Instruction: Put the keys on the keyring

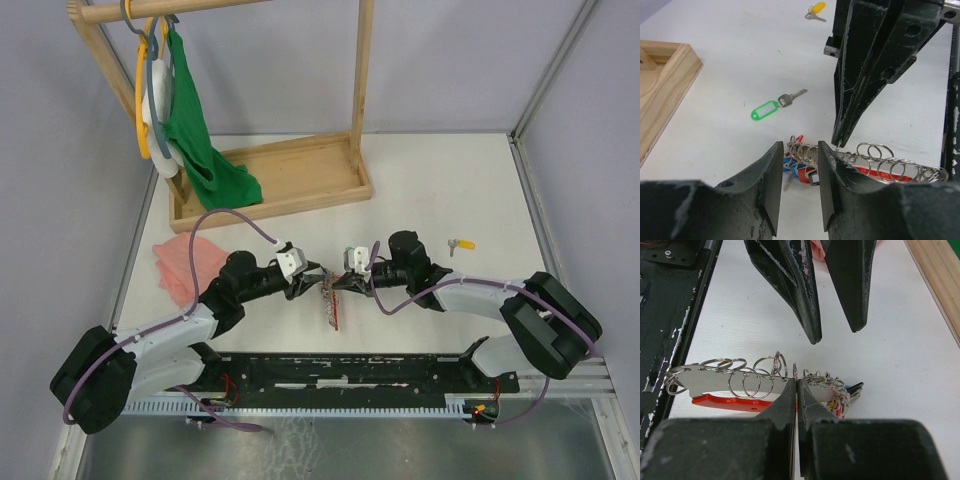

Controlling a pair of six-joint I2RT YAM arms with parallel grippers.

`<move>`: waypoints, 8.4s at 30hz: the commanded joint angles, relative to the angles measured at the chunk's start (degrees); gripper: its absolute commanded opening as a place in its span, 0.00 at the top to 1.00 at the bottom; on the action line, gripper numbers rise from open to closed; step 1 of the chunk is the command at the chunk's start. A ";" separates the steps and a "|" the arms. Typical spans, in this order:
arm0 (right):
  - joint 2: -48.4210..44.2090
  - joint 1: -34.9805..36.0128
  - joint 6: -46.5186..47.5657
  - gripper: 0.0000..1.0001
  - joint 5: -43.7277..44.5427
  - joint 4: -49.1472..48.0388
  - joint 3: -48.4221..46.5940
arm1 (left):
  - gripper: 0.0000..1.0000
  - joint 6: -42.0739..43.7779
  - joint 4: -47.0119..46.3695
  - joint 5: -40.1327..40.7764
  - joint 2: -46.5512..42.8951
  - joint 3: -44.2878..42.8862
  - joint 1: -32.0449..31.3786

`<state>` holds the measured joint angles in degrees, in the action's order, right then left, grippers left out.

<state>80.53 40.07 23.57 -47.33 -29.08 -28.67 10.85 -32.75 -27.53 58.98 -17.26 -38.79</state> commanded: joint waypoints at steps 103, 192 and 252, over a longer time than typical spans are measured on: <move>-0.78 0.95 1.53 0.69 -0.30 1.47 -3.48 | 0.97 8.76 23.61 -8.67 7.78 -14.46 -2.30; -0.95 0.18 -18.02 0.57 7.29 -1.76 -4.52 | 0.97 6.72 9.72 -0.81 5.71 -4.40 -2.44; 22.73 1.98 -27.11 0.99 62.06 57.39 -41.52 | 0.97 8.45 17.55 -1.96 8.49 -8.48 -2.17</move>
<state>106.89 41.91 -3.55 11.11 25.04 -67.70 16.88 -13.56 -27.57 67.13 -23.00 -40.99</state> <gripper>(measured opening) 0.023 0.044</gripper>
